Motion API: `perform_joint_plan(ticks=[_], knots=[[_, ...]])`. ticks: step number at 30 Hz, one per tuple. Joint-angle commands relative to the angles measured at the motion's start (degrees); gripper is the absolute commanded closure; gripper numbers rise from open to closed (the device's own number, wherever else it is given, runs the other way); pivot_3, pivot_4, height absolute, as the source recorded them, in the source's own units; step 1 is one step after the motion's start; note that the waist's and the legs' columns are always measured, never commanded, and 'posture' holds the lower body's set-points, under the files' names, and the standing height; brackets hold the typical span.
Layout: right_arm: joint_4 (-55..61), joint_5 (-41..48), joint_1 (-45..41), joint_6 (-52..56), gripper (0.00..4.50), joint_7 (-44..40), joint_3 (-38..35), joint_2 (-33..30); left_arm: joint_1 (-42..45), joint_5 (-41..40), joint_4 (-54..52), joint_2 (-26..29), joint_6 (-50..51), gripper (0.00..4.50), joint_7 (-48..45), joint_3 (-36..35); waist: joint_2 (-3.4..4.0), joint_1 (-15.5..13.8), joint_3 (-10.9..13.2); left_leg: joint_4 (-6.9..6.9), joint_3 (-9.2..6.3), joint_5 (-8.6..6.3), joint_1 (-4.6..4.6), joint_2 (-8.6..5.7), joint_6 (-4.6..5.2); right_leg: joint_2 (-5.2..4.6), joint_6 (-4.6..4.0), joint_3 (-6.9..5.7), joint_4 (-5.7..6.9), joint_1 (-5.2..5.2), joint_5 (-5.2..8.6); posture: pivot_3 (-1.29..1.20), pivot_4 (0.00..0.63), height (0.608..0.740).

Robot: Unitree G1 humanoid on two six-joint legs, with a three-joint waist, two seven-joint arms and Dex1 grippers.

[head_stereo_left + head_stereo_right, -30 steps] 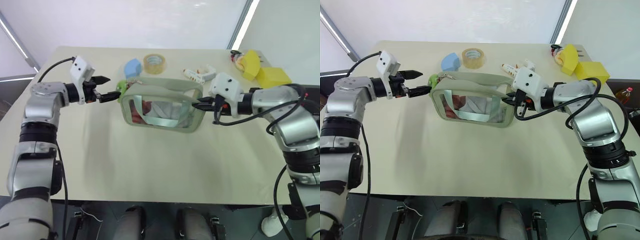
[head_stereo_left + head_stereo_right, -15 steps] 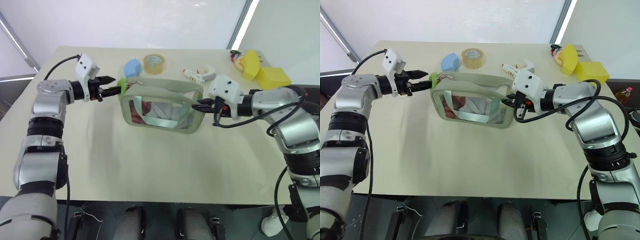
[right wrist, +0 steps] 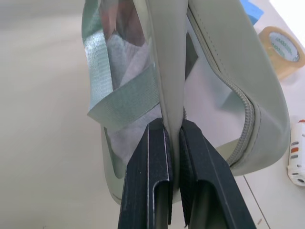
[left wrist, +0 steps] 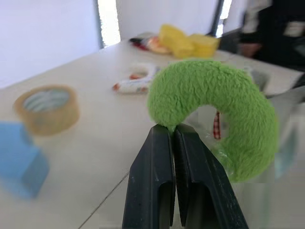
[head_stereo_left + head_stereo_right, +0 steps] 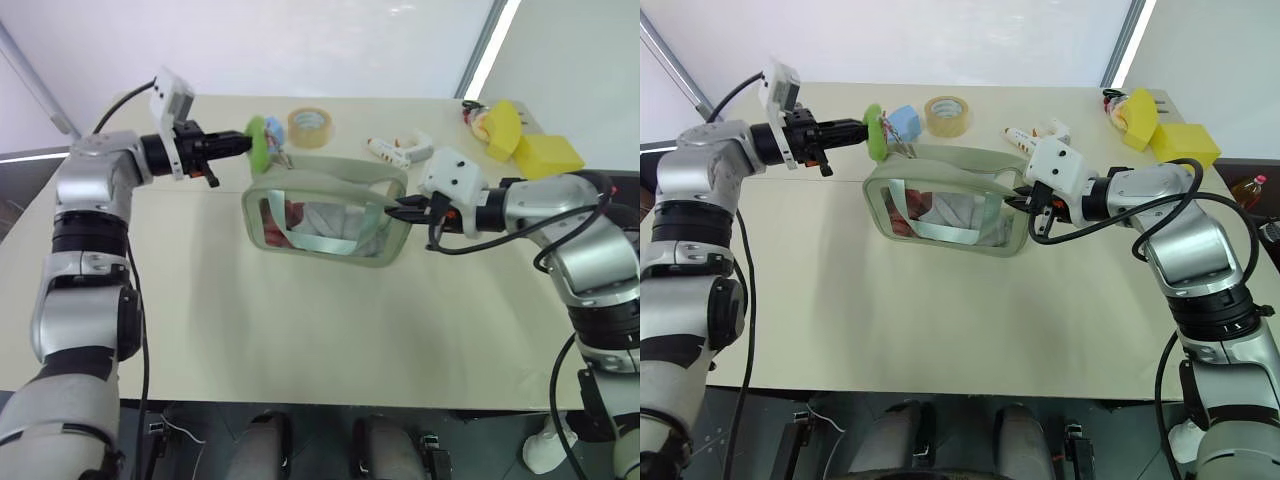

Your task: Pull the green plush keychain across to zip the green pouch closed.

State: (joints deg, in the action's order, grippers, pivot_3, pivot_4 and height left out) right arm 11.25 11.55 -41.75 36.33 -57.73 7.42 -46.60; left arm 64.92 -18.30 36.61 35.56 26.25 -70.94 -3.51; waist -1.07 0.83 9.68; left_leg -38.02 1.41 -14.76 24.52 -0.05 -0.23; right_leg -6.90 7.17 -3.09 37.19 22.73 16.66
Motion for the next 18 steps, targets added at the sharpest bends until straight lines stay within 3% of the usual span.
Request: perform_joint_plan(ticks=[1, 8, 12, 17, 18], knots=[[-0.05, 0.09, -1.92, -1.23, 4.5, 1.0, -1.54, 0.38, -1.28, 0.93, -6.39, -0.98, -1.43, 4.46, -0.43, 2.64, 0.0, -0.03, 0.0, 0.0, -0.01, 0.0, 0.0, 0.0, 0.0, 0.0, 0.0, 0.0, -0.01, -0.02, 0.0, 0.0, 0.15, 0.74], [-0.56, 0.0, -2.55, -1.63, 4.5, 1.43, -1.36, 0.86, -0.3, 4.42, -3.21, -5.38, -5.64, 4.46, 7.17, 3.66, 0.0, -0.1, 0.0, -0.01, -0.01, 0.0, 0.0, -0.01, 0.01, 0.0, 0.0, 0.01, -0.01, -0.01, 0.0, 0.0, 0.15, 0.74], [-1.59, -0.31, -2.8, -2.43, 4.5, 1.51, -0.89, 1.33, -1.21, 4.7, -5.26, -4.74, -6.9, 3.02, 5.54, 4.6, 0.0, -0.03, 0.0, 0.0, 0.0, 0.0, 0.0, 0.0, 0.0, 0.0, 0.0, 0.01, -0.01, 0.01, 0.0, 0.0, 0.15, 0.74], [-2.3, -0.48, -3.1, -3.06, 4.5, 1.59, -0.73, 1.72, -0.69, 5.04, -6.33, -2.13, -6.22, 0.33, 4.96, 4.03, 0.0, -0.02, 0.0, 0.0, -0.01, 0.0, 0.0, 0.0, 0.0, 0.0, 0.0, 0.01, -0.01, 0.01, 0.0, 0.0, 0.15, 0.74], [-2.34, -0.51, -3.05, -3.13, 4.5, 1.61, -0.72, 1.75, -0.53, 4.99, -6.59, -1.02, -5.84, 0.04, 4.36, 3.85, 0.0, 0.01, 0.0, 0.0, -0.01, 0.0, -0.01, 0.0, 0.0, 0.0, 0.0, 0.0, -0.01, 0.01, 0.0, 0.0, 0.15, 0.74]])
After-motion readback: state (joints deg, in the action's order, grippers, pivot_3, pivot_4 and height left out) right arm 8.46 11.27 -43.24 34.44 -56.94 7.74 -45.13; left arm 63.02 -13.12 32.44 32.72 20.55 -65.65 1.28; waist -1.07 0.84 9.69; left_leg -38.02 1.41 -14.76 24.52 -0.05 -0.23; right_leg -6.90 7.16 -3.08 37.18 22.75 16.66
